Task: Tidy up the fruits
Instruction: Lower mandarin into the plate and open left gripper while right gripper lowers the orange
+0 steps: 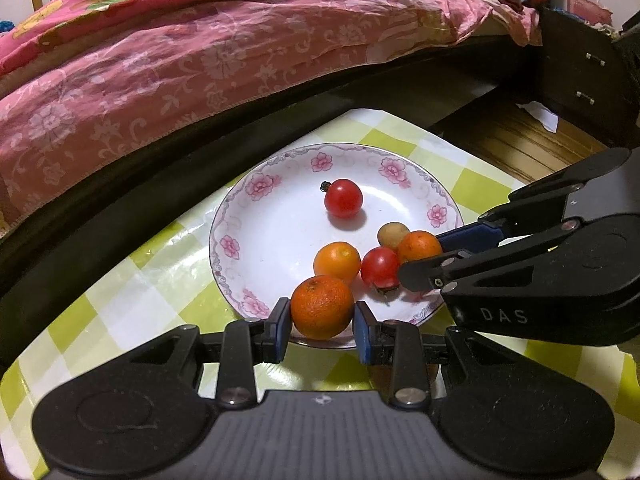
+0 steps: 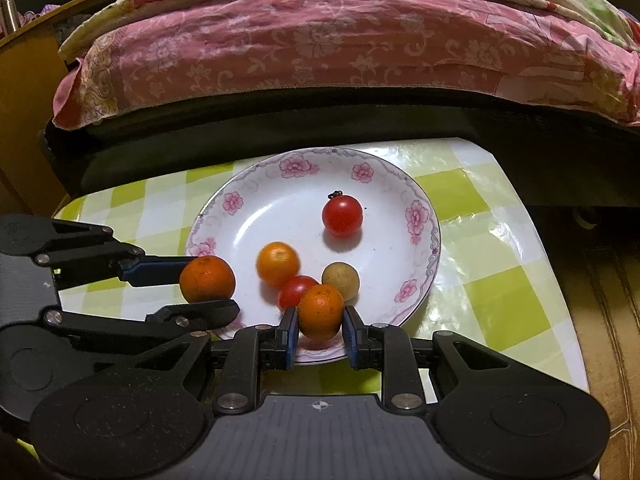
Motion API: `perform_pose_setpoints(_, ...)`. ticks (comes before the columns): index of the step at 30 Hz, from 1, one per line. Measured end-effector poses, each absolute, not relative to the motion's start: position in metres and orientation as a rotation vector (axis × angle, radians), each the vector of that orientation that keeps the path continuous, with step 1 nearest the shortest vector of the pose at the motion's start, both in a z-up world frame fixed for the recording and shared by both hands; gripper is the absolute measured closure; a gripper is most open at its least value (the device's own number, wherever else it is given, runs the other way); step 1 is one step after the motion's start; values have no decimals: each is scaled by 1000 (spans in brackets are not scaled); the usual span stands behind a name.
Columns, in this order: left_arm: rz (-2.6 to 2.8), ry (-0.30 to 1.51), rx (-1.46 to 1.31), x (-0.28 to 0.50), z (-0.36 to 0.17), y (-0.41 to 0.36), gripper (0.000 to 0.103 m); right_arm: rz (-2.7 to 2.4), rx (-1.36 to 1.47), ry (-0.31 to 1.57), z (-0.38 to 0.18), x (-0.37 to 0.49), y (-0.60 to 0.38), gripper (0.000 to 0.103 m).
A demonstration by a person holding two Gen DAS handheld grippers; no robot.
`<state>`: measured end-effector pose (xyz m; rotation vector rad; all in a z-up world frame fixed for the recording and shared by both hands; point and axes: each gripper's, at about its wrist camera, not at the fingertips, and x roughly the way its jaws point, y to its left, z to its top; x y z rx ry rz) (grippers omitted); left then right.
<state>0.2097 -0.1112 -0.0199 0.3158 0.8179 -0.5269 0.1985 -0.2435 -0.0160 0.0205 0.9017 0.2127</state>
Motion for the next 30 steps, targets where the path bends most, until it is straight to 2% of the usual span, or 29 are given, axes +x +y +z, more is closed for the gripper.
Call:
perform_pose_setpoints(12,-525,820,310,210,-20,-112,63,223,16,887,-15,202,-246,78)
perform_pose_setpoints(18,-523,821,291,213,-19,-110,62,227,22,864,-10,200,-246,72)
perform_pose_setpoints(30,-511,790,268,211,-7,-99,61,209,50,837,-4,196,-254,71)
